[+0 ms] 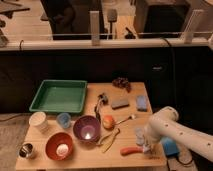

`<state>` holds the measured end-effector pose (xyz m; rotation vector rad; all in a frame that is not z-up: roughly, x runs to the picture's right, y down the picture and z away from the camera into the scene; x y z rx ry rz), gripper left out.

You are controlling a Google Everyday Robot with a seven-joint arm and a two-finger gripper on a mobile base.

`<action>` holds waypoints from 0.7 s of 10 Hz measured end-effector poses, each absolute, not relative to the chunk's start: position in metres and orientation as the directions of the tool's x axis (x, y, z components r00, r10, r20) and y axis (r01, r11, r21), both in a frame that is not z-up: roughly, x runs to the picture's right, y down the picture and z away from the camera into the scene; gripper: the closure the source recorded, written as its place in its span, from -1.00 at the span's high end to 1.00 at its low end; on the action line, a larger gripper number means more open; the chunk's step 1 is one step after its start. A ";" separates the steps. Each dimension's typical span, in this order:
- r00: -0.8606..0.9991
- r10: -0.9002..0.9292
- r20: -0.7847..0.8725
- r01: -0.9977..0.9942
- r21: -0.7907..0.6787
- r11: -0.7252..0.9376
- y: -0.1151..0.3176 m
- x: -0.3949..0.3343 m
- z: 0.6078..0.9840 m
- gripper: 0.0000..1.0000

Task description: Wipe red bowl with towel

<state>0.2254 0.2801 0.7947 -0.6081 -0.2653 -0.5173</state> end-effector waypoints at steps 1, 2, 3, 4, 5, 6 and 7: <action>0.840 -0.383 0.384 0.536 -0.477 0.697 0.281 0.226 0.794 -1.00; 0.841 -0.390 0.375 0.535 -0.471 0.701 0.280 0.226 0.792 -1.00; 0.842 -0.393 0.369 0.533 -0.459 0.711 0.276 0.225 0.791 -1.00; 0.848 -0.376 0.374 0.519 -0.440 0.733 0.270 0.229 0.786 -1.00; 0.851 -0.366 0.377 0.509 -0.423 0.749 0.263 0.232 0.780 -1.00; 0.854 -0.356 0.380 0.498 -0.399 0.770 0.253 0.235 0.771 -1.00; 0.854 -0.352 0.382 0.491 -0.375 0.786 0.241 0.236 0.762 -1.00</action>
